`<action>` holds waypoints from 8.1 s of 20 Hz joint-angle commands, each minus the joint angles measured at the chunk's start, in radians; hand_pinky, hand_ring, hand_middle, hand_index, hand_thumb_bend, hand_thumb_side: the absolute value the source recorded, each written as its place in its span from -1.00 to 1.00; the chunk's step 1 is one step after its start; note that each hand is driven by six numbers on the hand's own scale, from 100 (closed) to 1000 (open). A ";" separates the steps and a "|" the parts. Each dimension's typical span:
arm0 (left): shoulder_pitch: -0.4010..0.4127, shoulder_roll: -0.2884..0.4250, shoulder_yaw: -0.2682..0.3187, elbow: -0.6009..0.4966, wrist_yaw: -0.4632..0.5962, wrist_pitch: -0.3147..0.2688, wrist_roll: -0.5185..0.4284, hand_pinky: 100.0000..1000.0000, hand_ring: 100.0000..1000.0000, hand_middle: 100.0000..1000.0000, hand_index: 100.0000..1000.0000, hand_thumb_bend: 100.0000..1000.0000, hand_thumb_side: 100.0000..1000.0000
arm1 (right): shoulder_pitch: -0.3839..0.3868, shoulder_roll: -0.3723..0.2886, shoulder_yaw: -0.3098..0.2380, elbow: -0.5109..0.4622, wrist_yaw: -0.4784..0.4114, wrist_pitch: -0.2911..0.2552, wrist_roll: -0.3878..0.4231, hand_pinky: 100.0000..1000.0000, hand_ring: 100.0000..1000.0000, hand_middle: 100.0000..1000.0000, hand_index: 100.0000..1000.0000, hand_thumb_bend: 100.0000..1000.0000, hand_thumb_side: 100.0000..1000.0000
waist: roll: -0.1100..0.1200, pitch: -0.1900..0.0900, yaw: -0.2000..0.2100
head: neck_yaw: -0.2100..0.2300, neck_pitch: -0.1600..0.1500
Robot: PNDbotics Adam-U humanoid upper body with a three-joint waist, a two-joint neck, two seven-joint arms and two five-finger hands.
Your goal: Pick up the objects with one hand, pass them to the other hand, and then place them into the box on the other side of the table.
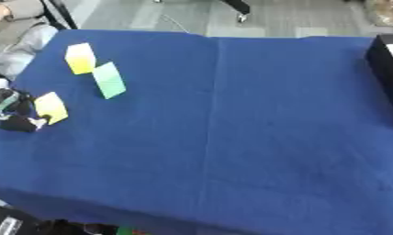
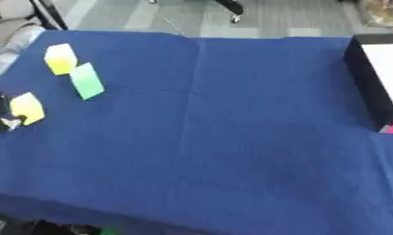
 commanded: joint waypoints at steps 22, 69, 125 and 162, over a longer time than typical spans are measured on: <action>0.019 0.031 0.045 -0.170 0.112 -0.010 -0.019 0.37 0.04 -0.19 0.20 -0.83 -0.28 | -0.012 -0.015 -0.003 -0.018 -0.001 -0.003 0.007 0.68 0.60 0.52 1.00 -1.00 -0.08 | 0.000 -0.012 0.004 | 0.004 -0.001; -0.140 -0.121 -0.288 -0.821 0.594 -0.028 -0.566 0.34 0.00 -0.21 0.17 -1.00 0.02 | -0.568 -0.160 0.512 -0.003 0.192 -0.536 0.451 0.62 0.66 0.70 0.74 -0.69 -0.93 | -0.015 -0.013 0.043 | -0.048 0.006; -0.337 -0.219 -0.443 -0.814 0.593 0.004 -0.625 0.34 0.00 -0.22 0.16 -1.00 -0.02 | -0.622 -0.097 0.602 0.006 0.311 -0.575 0.406 0.52 0.49 0.60 0.73 -0.40 -0.81 | -0.014 -0.008 0.046 | -0.050 0.006; -0.365 -0.213 -0.473 -0.833 0.624 0.029 -0.632 0.34 0.00 -0.22 0.16 -0.98 -0.01 | -0.621 -0.114 0.601 -0.021 0.427 -0.554 0.453 0.38 0.31 0.53 0.67 -0.35 -0.94 | -0.011 -0.010 0.042 | -0.045 0.006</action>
